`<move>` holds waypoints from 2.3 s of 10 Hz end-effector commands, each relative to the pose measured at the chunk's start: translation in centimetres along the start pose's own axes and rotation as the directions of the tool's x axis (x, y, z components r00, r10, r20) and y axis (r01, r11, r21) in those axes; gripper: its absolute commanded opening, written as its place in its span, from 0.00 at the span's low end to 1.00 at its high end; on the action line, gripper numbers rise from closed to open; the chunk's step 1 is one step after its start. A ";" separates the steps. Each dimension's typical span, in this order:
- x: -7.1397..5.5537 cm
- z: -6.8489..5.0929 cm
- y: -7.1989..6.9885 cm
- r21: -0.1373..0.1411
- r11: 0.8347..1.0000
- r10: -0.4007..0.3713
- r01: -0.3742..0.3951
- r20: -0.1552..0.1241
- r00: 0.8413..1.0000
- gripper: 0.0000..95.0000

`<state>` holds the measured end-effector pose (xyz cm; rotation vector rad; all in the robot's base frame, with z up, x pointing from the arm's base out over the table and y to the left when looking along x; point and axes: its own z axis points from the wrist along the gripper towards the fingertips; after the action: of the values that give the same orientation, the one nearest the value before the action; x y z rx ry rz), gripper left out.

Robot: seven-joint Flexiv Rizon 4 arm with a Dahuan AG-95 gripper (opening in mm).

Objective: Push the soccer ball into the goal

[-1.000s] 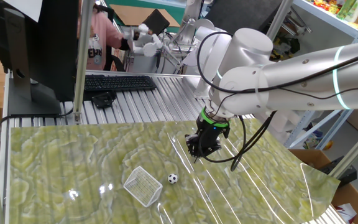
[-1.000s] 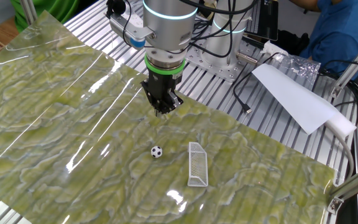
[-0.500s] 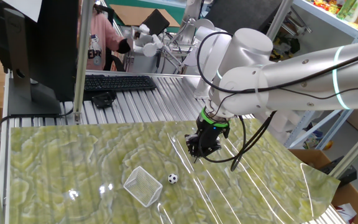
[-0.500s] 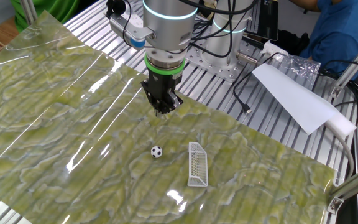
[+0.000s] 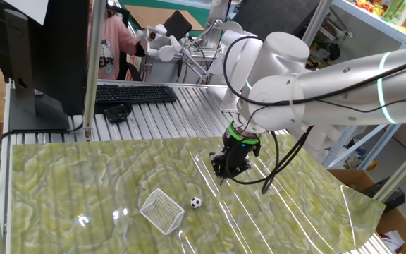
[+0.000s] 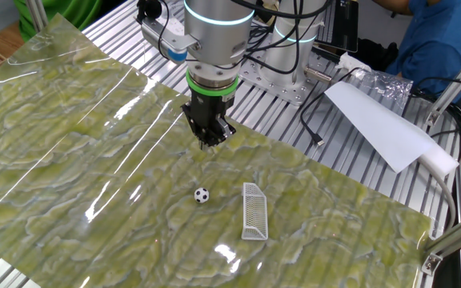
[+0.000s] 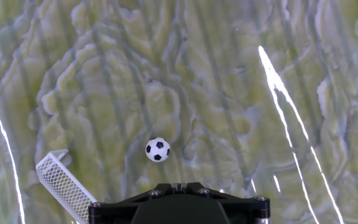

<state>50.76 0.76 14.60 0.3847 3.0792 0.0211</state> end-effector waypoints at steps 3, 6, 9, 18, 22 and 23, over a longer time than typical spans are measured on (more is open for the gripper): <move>2.5 4.0 3.6 -0.133 0.988 0.070 -0.073 -0.024 0.997 0.00; 2.6 3.9 3.6 -0.132 0.989 0.060 -0.063 -0.024 0.998 0.00; 2.6 3.9 3.7 -0.123 0.990 0.072 -0.075 -0.029 0.997 0.00; 2.5 3.6 3.5 -0.039 0.998 0.045 -0.045 0.005 0.999 0.00; 1.3 2.8 0.8 -0.038 0.999 -0.014 0.014 0.009 1.000 0.00; 1.1 2.4 0.1 -0.035 0.999 -0.018 0.019 0.011 1.000 0.00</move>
<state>49.90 1.09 12.11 0.3476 3.0696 0.0731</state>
